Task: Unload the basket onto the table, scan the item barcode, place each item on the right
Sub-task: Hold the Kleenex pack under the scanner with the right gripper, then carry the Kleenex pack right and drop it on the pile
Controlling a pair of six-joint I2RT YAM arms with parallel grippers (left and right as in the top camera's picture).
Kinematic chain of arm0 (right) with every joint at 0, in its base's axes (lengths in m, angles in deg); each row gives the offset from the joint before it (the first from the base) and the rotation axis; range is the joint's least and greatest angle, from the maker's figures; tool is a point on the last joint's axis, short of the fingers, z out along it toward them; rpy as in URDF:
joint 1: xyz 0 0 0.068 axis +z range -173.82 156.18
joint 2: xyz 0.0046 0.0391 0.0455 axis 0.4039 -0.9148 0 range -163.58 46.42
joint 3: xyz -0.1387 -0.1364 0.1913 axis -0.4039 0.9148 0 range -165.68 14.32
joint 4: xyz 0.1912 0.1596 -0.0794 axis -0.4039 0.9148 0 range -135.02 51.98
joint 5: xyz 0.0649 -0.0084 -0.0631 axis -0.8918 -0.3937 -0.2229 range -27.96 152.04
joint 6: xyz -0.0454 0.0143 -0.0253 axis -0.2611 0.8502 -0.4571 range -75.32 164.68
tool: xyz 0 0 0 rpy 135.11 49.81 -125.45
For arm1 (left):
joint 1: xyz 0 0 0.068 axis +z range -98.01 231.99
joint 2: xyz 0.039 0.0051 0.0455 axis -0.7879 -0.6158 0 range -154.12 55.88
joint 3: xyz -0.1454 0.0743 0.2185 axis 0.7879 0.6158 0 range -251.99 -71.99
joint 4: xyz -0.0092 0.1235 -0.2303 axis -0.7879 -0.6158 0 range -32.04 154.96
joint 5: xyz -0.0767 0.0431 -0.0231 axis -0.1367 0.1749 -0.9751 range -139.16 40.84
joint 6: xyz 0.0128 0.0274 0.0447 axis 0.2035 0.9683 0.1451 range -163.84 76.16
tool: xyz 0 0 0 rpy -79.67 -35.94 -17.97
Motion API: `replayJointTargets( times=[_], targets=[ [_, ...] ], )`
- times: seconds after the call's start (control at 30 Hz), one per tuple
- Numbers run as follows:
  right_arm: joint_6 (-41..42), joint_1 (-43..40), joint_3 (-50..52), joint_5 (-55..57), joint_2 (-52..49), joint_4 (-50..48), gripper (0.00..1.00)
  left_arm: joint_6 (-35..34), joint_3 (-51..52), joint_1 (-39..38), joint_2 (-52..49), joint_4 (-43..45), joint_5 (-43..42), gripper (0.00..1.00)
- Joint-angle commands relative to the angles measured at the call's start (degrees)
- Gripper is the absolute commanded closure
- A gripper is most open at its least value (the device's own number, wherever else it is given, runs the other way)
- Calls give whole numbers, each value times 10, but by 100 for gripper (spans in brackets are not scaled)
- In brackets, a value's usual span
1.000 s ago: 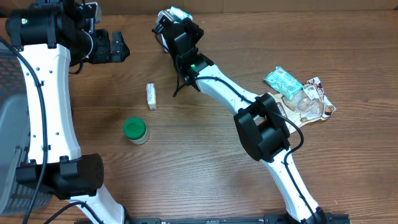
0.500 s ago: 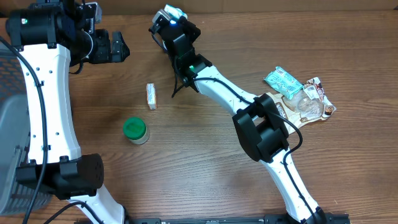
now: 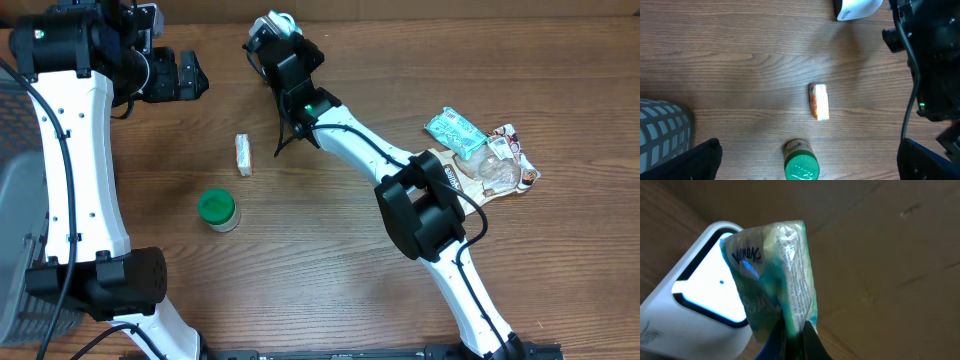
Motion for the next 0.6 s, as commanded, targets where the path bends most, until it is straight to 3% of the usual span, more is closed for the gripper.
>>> replayJointTargets(
  times=[0.0, 0.33, 0.57],
  targets=[
    [72, 2, -2, -38, 94, 42, 96, 15, -7, 0, 12, 1, 1, 0],
    [323, -45, -2, -265, 292, 370, 96, 15, -7, -1, 12, 1, 1, 0],
    [490, -130, -2, -321, 406, 639, 96, 15, -7, 0, 12, 1, 1, 0]
  ],
)
